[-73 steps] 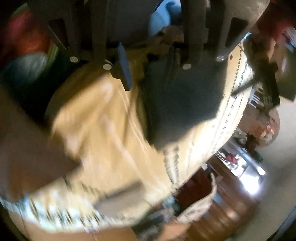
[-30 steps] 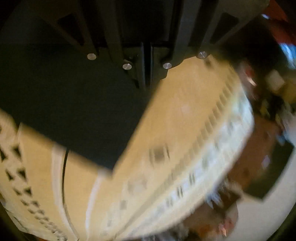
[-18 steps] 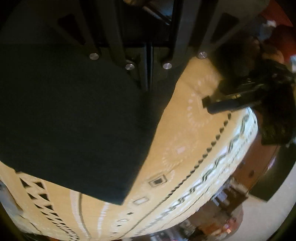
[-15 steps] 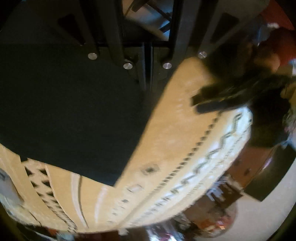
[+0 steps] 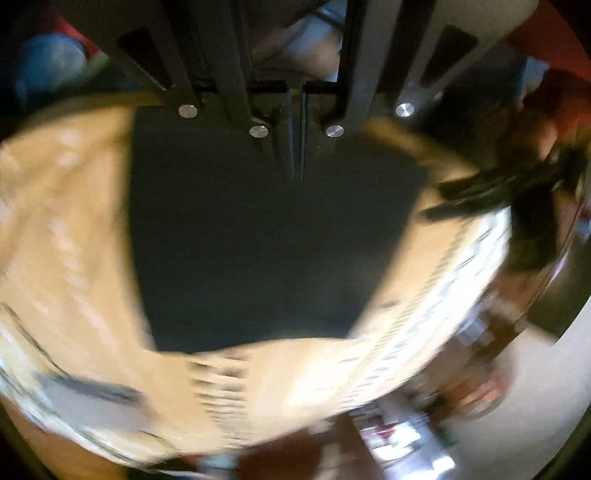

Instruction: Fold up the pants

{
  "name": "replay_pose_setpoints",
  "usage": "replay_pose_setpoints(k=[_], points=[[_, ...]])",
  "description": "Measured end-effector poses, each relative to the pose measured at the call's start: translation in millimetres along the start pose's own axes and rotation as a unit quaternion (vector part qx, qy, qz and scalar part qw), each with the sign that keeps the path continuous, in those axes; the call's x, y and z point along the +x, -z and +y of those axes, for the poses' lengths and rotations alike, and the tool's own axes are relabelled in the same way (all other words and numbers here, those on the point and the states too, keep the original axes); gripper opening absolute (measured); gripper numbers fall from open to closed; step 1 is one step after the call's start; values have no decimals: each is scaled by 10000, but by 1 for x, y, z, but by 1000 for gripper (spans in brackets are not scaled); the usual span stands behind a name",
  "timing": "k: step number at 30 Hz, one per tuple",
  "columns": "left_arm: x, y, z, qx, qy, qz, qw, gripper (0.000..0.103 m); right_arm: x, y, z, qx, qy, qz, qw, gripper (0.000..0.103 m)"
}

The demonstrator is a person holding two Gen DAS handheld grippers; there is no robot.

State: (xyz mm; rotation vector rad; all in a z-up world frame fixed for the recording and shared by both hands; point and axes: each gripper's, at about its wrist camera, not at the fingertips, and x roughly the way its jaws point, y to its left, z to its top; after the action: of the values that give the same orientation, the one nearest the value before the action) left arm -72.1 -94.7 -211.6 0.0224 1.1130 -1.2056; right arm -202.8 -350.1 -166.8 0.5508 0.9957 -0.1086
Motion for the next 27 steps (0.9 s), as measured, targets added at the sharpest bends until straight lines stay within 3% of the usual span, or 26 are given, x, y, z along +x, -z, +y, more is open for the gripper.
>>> replay_pose_setpoints(k=[1,2,5,8,10,11,14,18,20,21,27], points=[[3,1,5,-61,47,-4,10000,66,17,4,-16,181,0,252,9995,0],[3,1,7,-93,98,-23,9999,65,27,8,-23,290,-96,366,9989,0],[-16,-6,14,-252,69,-30,9997,58,10,2,-20,281,-238,336,9988,0],[-43,-13,35,-644,262,-279,9972,62,-18,-20,-41,588,-687,-27,9959,22],[-41,-22,51,-781,417,-168,9959,64,-18,-38,-56,788,-757,-49,9940,64],[-32,-26,62,-936,676,-31,9933,64,-8,-51,-68,879,-774,93,9931,68],[-3,-36,88,-1304,906,347,9867,64,15,-74,-107,1117,-594,600,9901,69],[11,-44,95,-1358,1345,543,9801,64,54,-86,-122,1284,-1083,1214,9783,62],[14,-48,94,-1256,1467,693,9787,64,63,-85,-130,1259,-1378,1319,9735,59],[14,-48,95,-1210,1503,751,9783,64,72,-89,-130,1270,-1593,1362,9695,52],[15,-57,94,-1081,1560,832,9783,64,80,-92,-134,1161,-1841,1315,9671,52]])
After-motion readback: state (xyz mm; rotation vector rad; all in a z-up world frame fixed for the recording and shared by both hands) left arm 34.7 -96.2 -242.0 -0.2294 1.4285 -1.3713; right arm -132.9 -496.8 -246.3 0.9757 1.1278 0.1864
